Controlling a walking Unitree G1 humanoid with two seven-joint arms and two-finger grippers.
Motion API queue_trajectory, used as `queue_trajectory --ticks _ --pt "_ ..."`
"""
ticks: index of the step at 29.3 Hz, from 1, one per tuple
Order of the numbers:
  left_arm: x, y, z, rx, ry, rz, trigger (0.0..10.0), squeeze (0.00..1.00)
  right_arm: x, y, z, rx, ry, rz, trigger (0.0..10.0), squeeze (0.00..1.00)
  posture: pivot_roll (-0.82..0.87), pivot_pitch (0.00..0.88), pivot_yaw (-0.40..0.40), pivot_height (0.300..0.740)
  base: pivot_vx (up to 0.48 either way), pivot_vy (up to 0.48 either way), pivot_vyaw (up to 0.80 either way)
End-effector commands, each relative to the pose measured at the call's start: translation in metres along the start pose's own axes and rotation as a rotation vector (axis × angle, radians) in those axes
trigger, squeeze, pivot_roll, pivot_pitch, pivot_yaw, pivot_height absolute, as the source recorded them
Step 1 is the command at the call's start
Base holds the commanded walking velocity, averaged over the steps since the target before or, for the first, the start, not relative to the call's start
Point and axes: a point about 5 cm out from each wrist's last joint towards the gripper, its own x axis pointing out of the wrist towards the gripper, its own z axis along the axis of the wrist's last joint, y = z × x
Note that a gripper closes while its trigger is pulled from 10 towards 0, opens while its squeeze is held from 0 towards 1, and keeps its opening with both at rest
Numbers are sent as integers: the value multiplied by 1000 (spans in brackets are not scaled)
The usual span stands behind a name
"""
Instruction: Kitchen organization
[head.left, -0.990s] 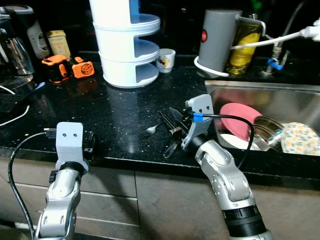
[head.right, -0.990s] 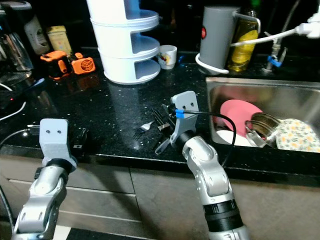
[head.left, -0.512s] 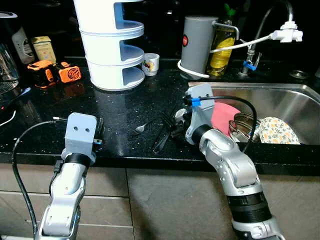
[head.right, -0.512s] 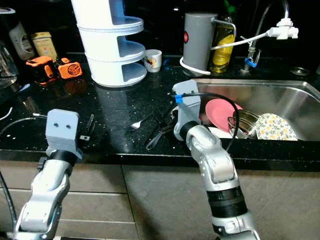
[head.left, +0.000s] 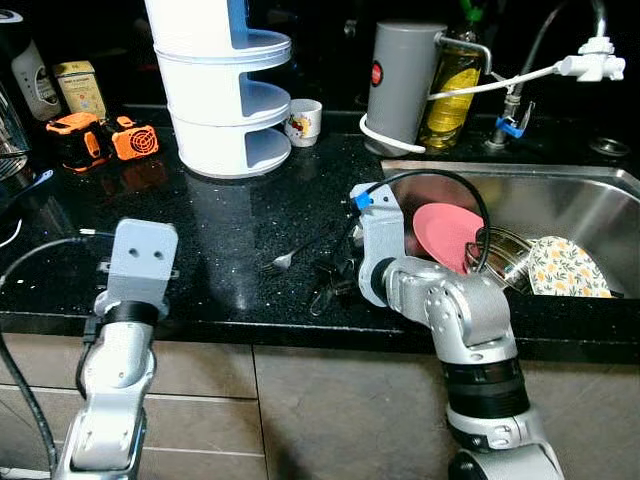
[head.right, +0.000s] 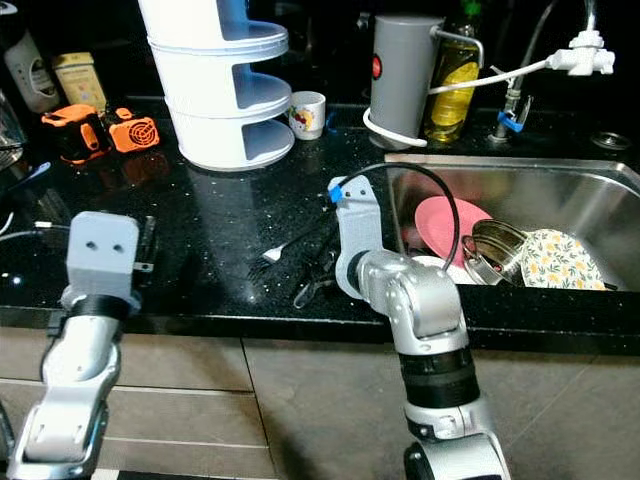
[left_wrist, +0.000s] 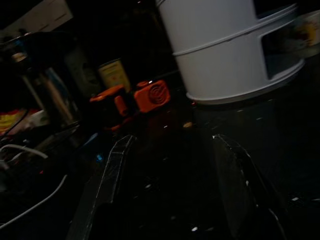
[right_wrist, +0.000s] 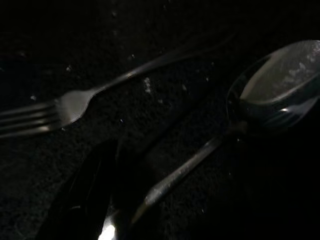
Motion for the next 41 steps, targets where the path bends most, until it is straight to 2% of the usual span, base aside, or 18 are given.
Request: queue_trajectory --ticks 1,7,9,15,16,17,20,24,25,26,27,28,29,37,38,39,40,41 --pt "-2 4 -1 18 -5 15 10000 0 -2 -3 -2 -21 41 -53 10000 0 -7 0 -67 740 0 0 0" --pt "-7 4 -8 5 24 24 10000 0 -6 -9 -9 -116 85 -147 10000 0 -12 0 -73 740 0 0 0" --pt "-10 3 -11 -4 40 26 10000 0 -8 -16 -12 -155 106 -197 10000 0 -14 0 -76 740 0 0 0" --pt "-13 2 -13 -12 50 26 10000 0 -11 -27 -15 -191 122 -263 10000 0 -15 0 -80 740 0 0 0" --pt "-13 2 -13 -16 53 24 10000 0 -11 -29 -16 -190 128 -267 4980 0 -17 0 -81 740 0 0 0" --pt "-14 1 -13 -19 54 21 10000 0 -11 -30 -18 -184 135 -263 4157 0 -18 0 -82 740 0 0 0" --pt "-15 0 -13 -22 55 19 10000 0 -11 -30 -19 -177 141 -257 4000 0 -18 0 -82 740 0 0 0" --pt "-15 -2 -13 -29 55 14 10000 0 -10 -25 -24 -87 160 -184 3255 0 -20 0 -81 740 0 0 0" --pt "-15 -2 -12 -30 55 13 10000 0 -9 -23 -26 -54 166 -158 3490 0 -20 0 -82 740 0 0 0" --pt "-15 -3 -12 -32 54 11 10000 0 -8 -21 -27 -23 170 -138 6667 0 -19 0 -81 740 0 0 0" --pt "-15 -3 -11 -34 53 10 10000 0 -8 -19 -29 19 174 -107 9373 0 -20 0 -80 740 0 0 0" --pt "-15 -3 -11 -34 53 10 10000 0 -8 -19 -29 19 174 -107 9373 0 -20 0 -80 740 0 0 0" --pt "-15 -3 -11 -34 53 10 10000 0 -7 -18 -29 26 175 -101 10000 0 -20 0 -80 740 0 0 0" --pt "-15 -5 -10 -38 52 -1 10000 0 -5 -11 -25 163 129 -14 10000 0 -19 0 -76 740 0 0 0" --pt "-15 -6 -10 -39 52 -3 10000 0 -4 -12 -22 184 102 -9 5725 0 -18 0 -76 740 0 0 0" --pt "-15 -6 -10 -39 52 -3 10000 0 -4 -12 -22 184 102 -9 5725 0 -18 0 -76 740 0 0 0" --pt "-15 -6 -10 -39 52 -4 10000 0 -4 -11 -18 210 67 2 2039 0 -18 0 -75 740 0 0 0" --pt "-15 -6 -10 -39 52 -4 10000 0 -4 -11 -18 210 67 2 2039 0 -18 0 -75 740 0 0 0"
